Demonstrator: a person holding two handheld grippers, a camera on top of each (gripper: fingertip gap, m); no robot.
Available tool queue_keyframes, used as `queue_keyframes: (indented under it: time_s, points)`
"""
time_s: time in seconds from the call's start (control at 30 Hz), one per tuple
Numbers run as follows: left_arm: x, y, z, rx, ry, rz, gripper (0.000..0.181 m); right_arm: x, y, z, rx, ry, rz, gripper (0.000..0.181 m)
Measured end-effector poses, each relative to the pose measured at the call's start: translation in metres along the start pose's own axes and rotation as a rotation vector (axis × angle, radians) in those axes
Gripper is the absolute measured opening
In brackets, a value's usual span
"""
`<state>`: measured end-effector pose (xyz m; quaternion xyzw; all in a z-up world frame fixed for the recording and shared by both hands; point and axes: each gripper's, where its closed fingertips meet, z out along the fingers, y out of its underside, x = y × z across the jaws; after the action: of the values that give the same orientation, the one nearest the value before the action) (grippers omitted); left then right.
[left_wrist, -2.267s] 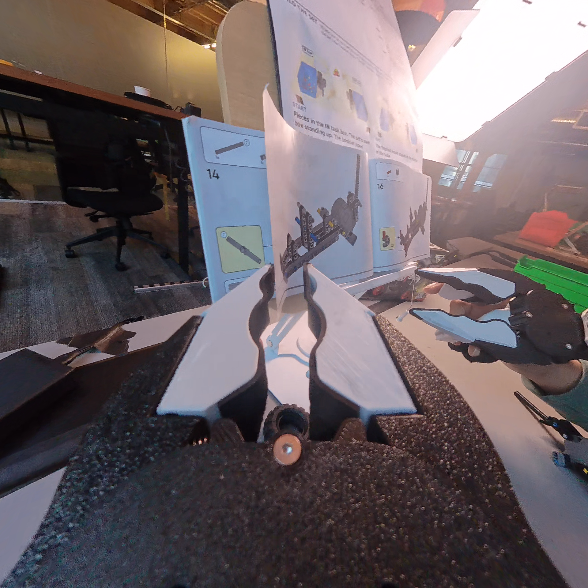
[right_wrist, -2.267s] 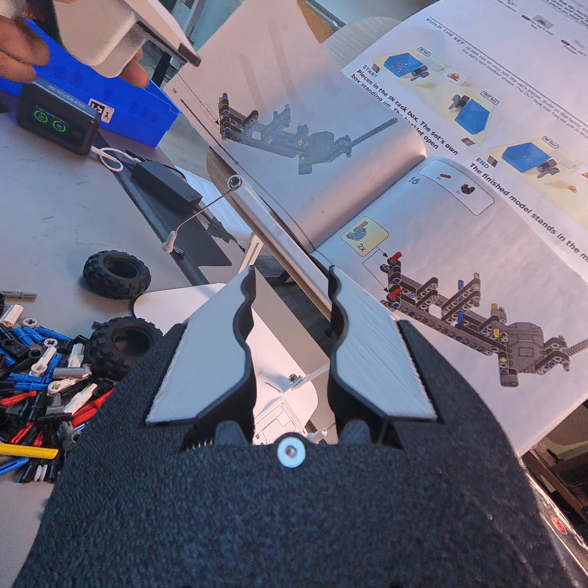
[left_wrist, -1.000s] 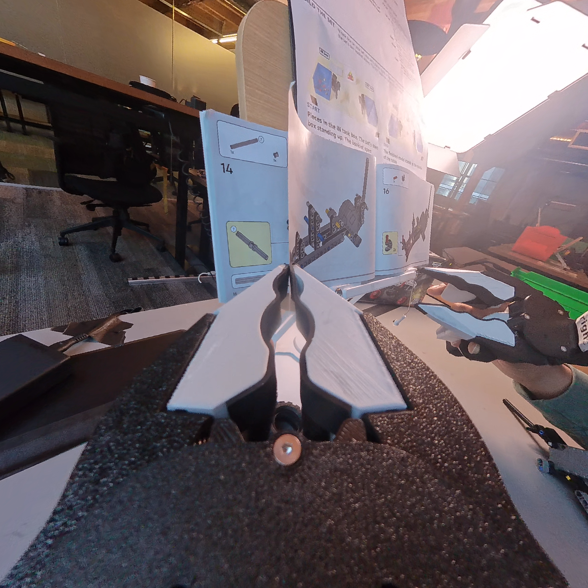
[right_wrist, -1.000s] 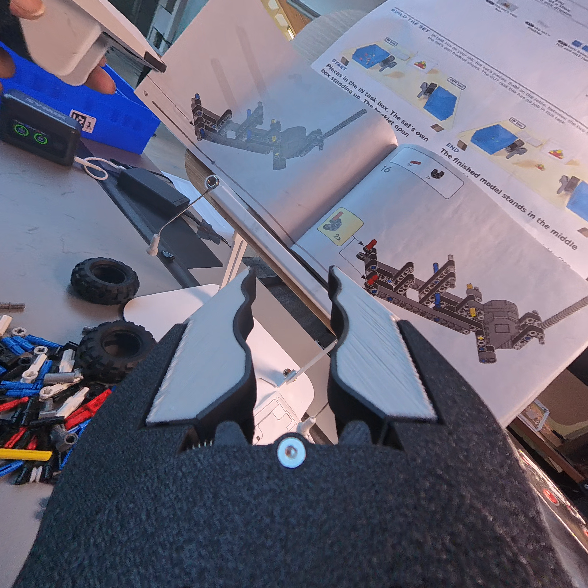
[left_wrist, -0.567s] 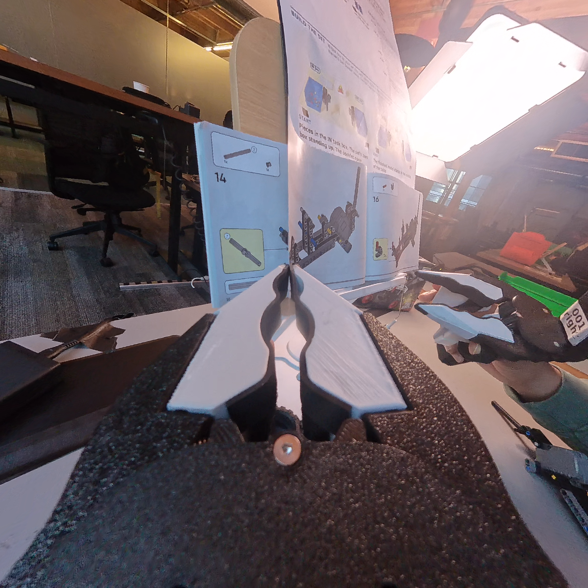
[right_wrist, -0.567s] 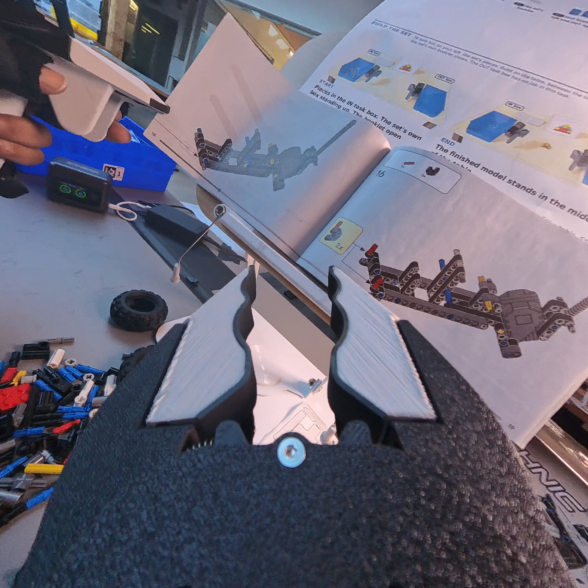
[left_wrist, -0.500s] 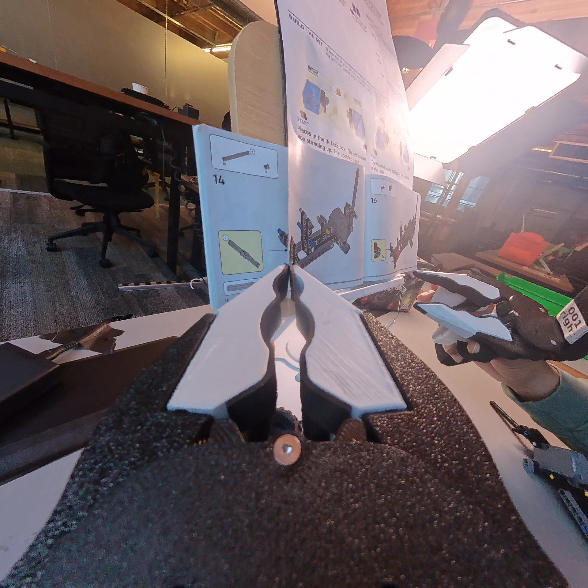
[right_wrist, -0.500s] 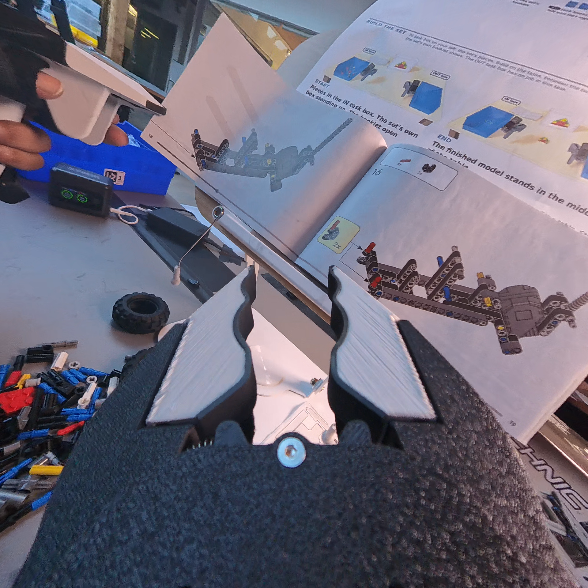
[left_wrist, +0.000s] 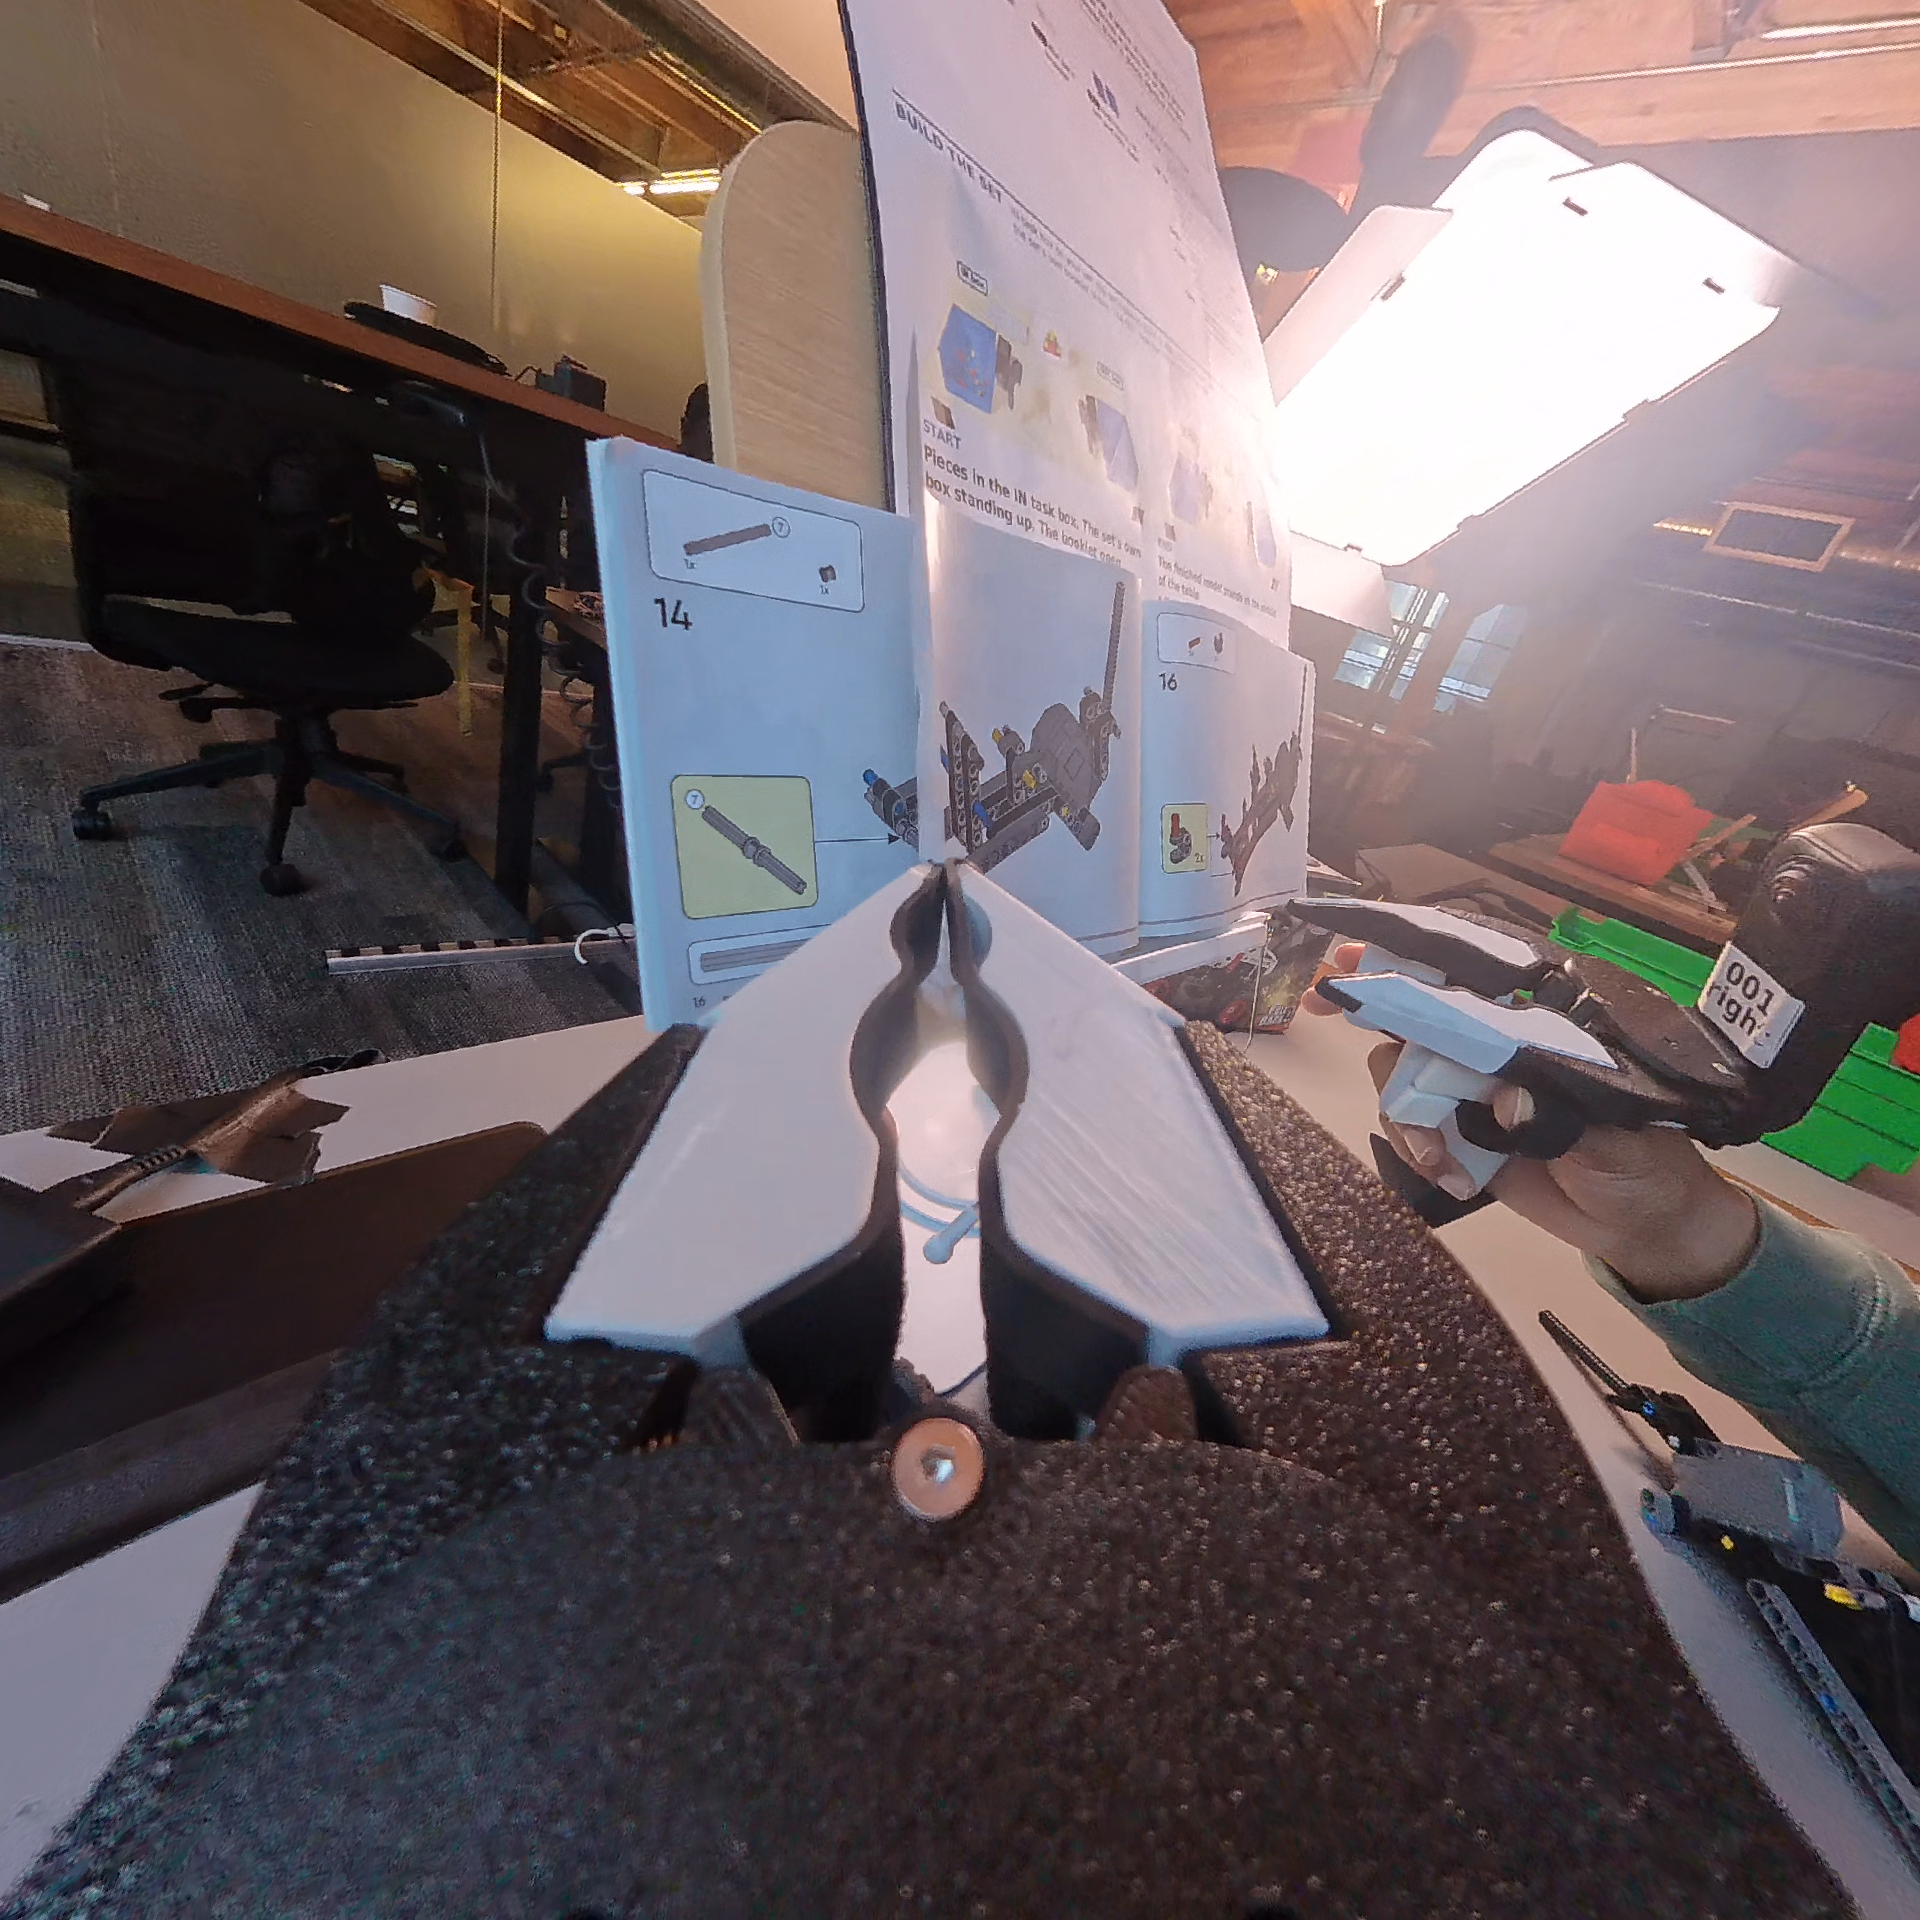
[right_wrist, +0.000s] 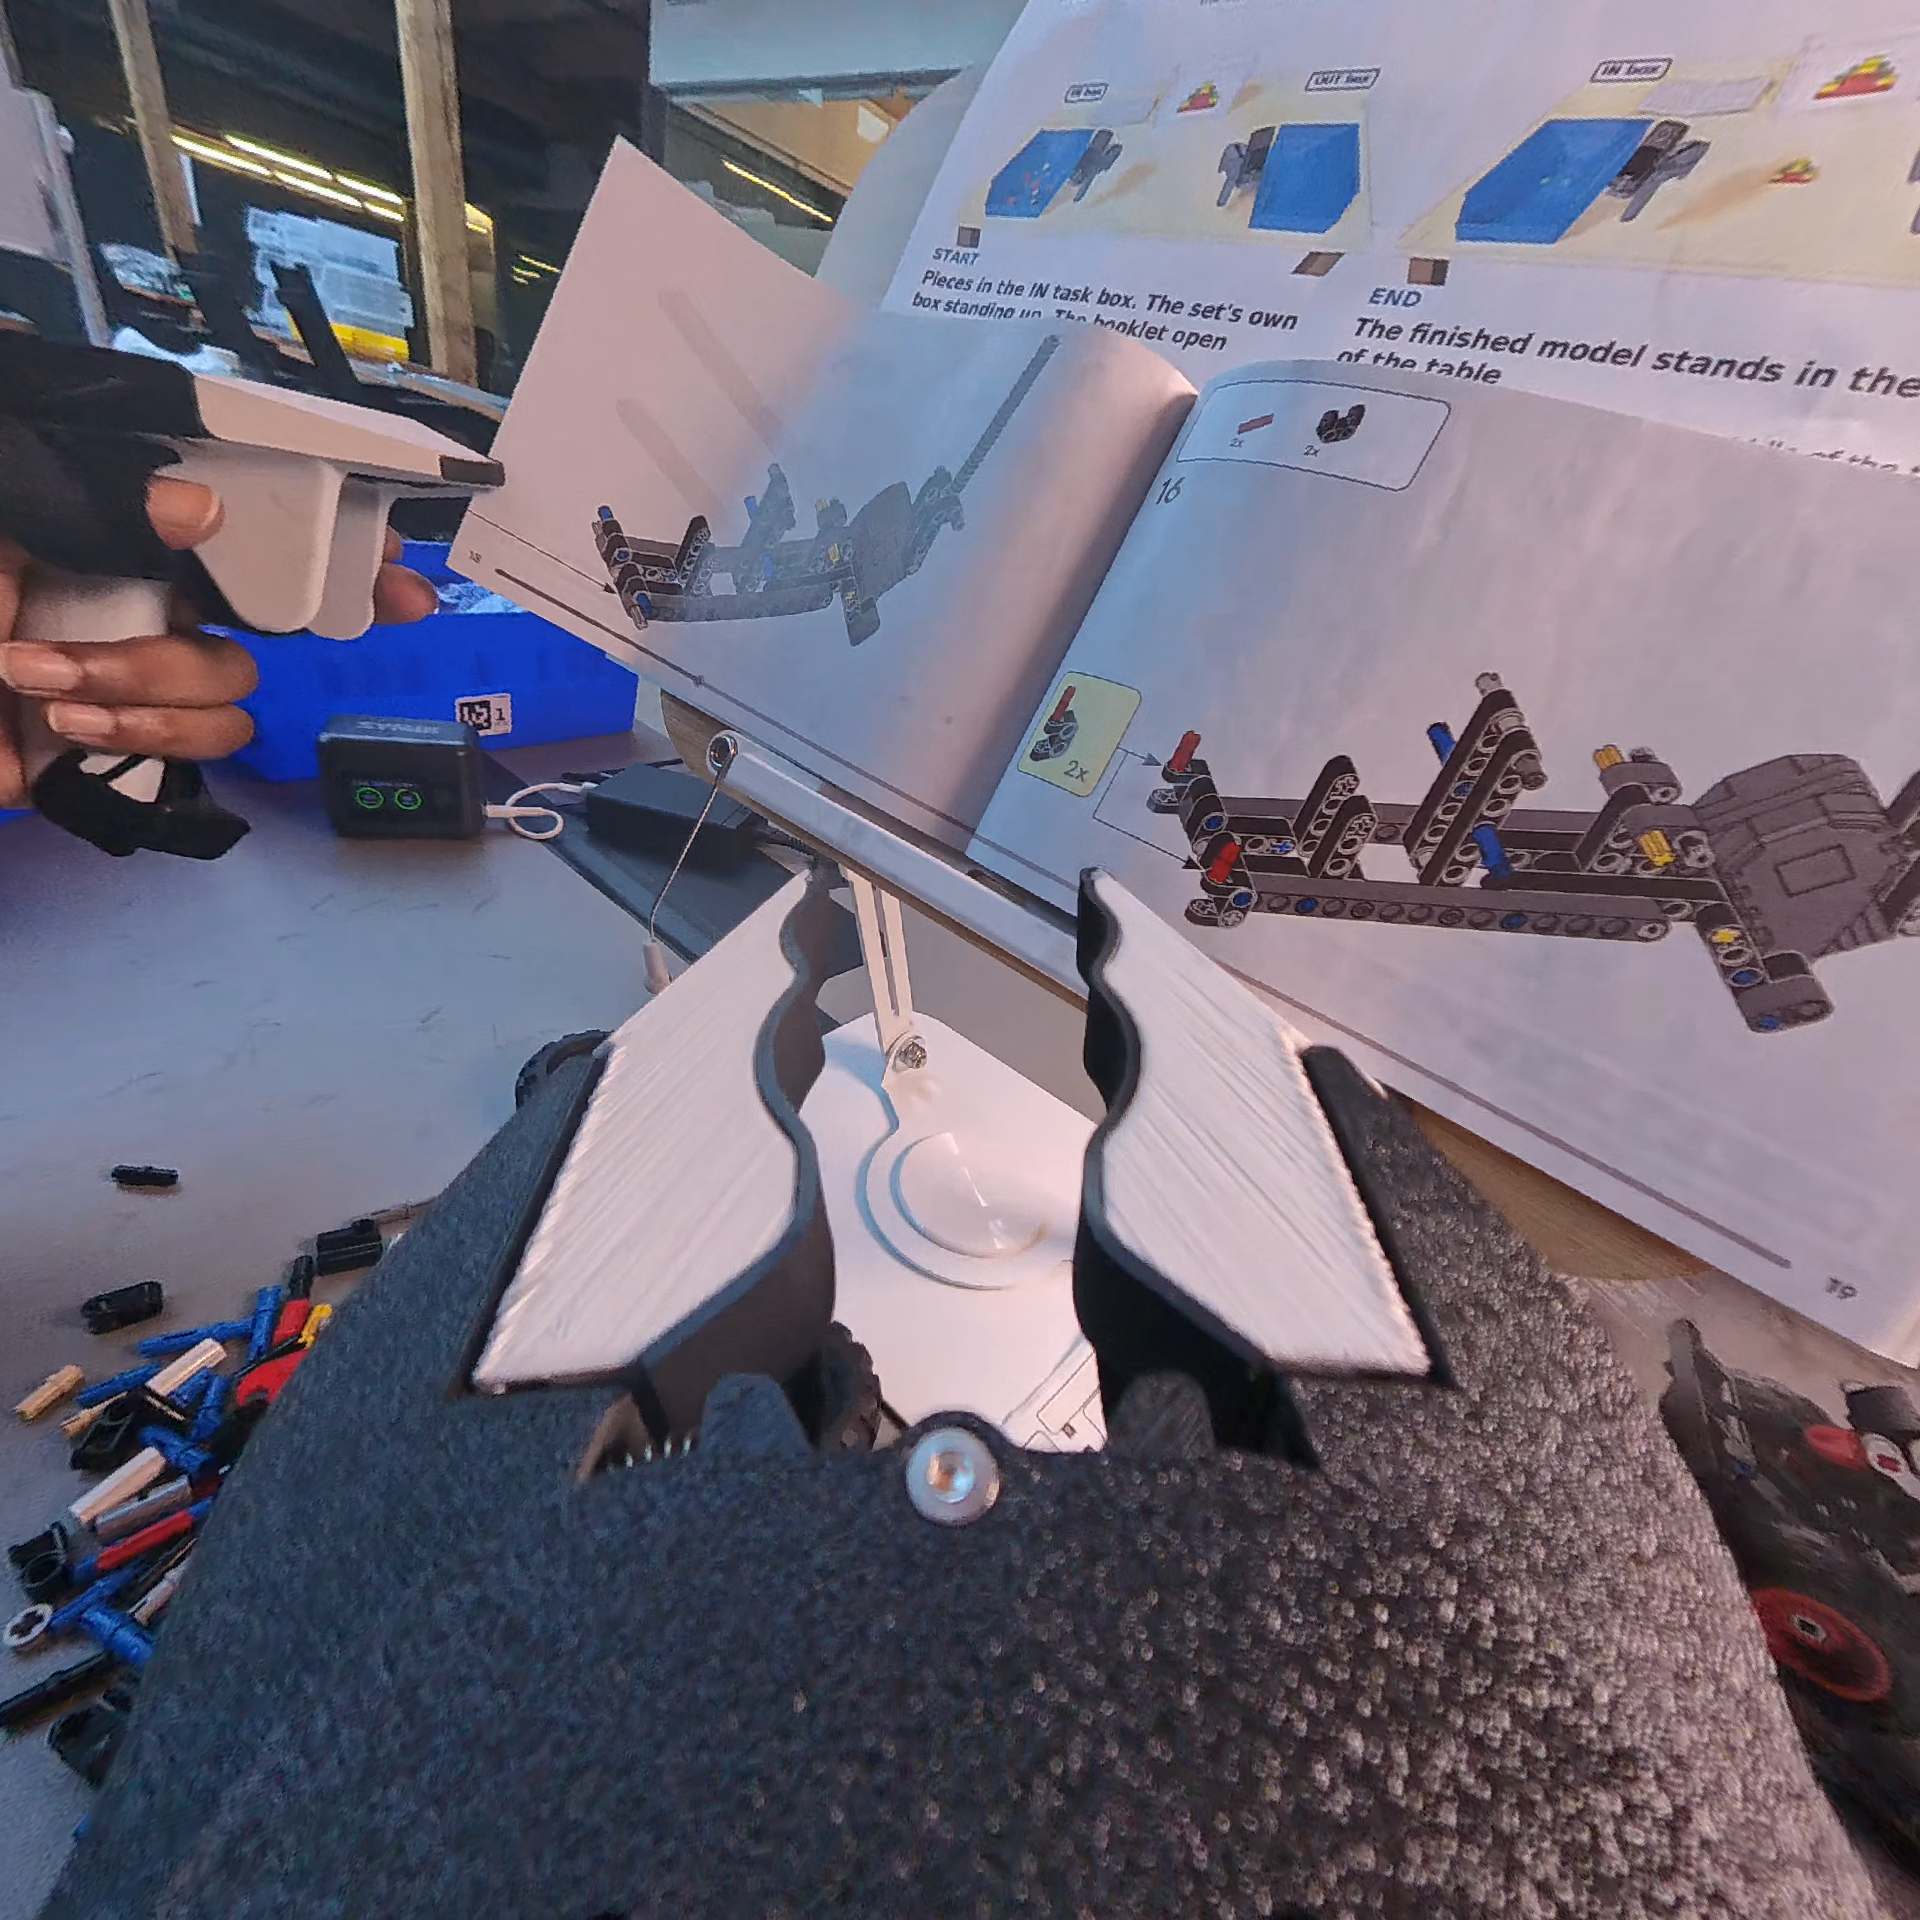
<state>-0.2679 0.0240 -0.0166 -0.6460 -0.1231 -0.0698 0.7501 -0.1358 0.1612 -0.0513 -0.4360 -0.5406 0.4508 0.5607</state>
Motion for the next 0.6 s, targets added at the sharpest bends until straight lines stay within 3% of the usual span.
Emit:
queue_keyframes:
  time_s: [0.33,0.6]
  points:
    - [0.011,-0.002,0.003,0.003,0.038,-0.010,0.000,-0.003,0.002,0.001,-0.010,-0.012,0.003,0.048]
    - [0.056,-0.011,0.011,0.029,0.170,-0.050,0.000,-0.003,0.001,0.000,-0.008,-0.014,0.007,0.049]
